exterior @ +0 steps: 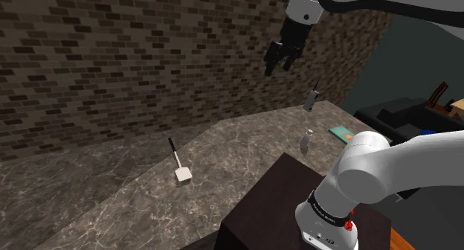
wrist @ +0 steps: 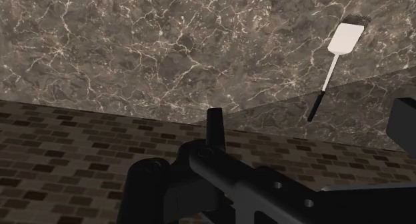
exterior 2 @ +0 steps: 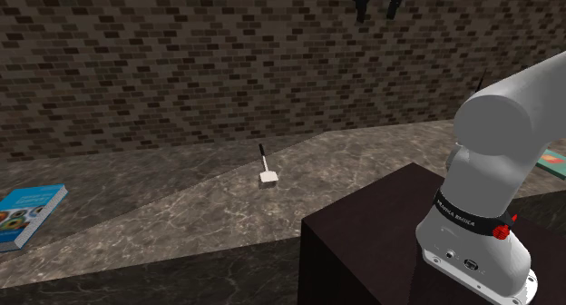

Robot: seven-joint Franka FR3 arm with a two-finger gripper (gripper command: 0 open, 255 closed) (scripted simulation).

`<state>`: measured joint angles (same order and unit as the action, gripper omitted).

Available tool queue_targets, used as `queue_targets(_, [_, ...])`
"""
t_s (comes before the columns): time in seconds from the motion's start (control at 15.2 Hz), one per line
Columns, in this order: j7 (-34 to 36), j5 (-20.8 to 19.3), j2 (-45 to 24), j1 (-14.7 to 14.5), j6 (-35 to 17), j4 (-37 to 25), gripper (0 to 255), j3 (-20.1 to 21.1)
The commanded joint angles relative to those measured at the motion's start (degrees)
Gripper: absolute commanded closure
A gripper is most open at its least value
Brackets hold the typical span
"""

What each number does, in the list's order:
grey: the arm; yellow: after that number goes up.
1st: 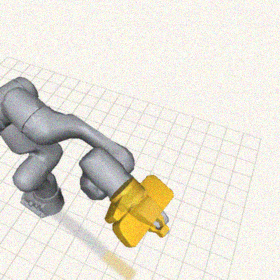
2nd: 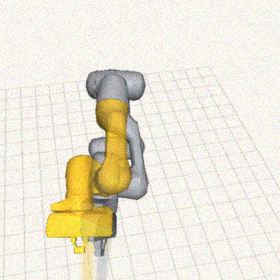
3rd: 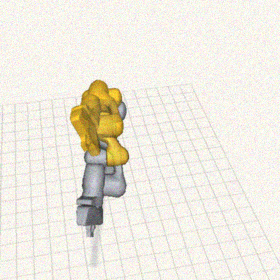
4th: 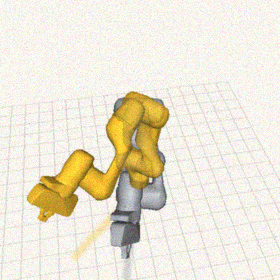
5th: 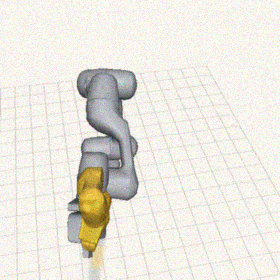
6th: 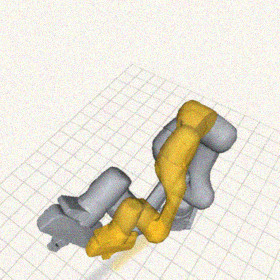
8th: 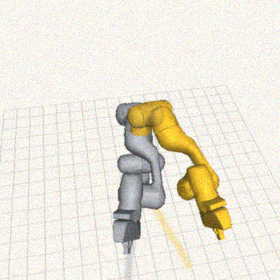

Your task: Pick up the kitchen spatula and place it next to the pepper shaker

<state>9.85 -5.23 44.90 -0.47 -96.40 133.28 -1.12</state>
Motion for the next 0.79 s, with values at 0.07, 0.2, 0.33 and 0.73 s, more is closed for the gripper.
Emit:
queue_targets(0.07, [0.78, 0.27, -0.83, -0.09, -1.75, 1.07, 0, 0.38])
queue_targets(0.2, [2.32, 0.78, -2.75, -0.26, -5.30, 2.98, 0, 1.16])
queue_targets(0.33, [3.84, 1.26, -4.99, -0.44, -8.89, 4.60, 0, 1.94])
queue_targets(0.73, [8.38, 2.32, -13.60, -0.93, -19.71, 7.58, 0, 4.30])
